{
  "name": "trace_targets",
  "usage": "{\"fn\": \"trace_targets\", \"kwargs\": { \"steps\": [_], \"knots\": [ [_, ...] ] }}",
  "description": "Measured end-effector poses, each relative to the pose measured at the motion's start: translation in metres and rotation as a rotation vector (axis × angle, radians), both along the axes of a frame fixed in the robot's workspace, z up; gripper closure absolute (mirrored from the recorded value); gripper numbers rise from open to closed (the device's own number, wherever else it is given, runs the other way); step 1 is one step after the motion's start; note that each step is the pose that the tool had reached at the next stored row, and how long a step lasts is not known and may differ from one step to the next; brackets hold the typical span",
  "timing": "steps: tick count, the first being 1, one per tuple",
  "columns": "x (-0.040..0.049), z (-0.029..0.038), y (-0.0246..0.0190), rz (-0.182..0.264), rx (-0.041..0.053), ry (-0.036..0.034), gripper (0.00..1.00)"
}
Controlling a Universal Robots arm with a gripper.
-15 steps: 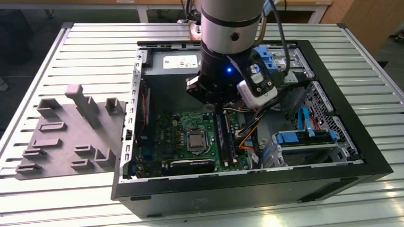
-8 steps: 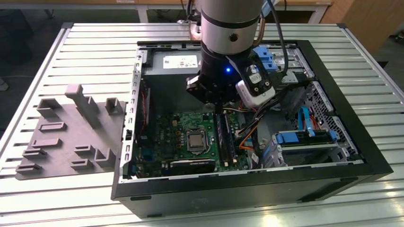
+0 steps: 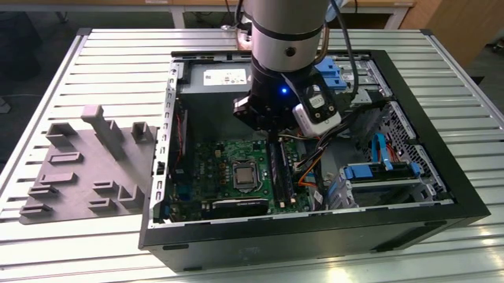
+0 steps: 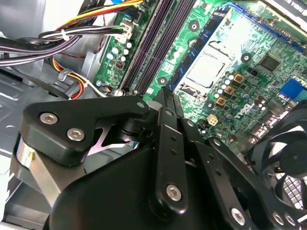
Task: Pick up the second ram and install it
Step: 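Insert the second ram into the second slot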
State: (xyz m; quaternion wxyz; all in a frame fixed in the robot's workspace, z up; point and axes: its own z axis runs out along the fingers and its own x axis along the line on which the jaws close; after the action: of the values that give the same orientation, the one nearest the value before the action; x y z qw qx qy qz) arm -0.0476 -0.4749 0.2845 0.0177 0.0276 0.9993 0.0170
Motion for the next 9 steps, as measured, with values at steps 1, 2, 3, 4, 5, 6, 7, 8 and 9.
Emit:
{"fn": "trace_targets", "kwargs": {
  "steps": [1,2,3,4,5,6,7,8,9],
  "knots": [
    [0.0,-0.0008,0.0001,-0.002,0.0003,-0.0001,0.89],
    [0.0001,-0.0015,0.0002,-0.004,0.0002,-0.0001,0.89],
    [0.0001,-0.0022,0.0003,-0.007,0.0001,0.0,0.89],
    [0.0,-0.0025,0.0005,-0.009,0.0001,0.0,0.89],
    [0.0,-0.0027,0.0007,-0.01,0.0001,0.0,0.89],
    [0.0,-0.0029,0.0009,-0.011,0.0002,-0.0001,0.89],
    [0.0,-0.0032,0.001,-0.012,0.0002,-0.0001,0.89],
    [0.0,-0.0036,0.0013,-0.013,0.0001,-0.0001,0.89],
    [0.0,-0.0041,0.0015,-0.014,0.0001,0.0,0.89]
  ]
}}
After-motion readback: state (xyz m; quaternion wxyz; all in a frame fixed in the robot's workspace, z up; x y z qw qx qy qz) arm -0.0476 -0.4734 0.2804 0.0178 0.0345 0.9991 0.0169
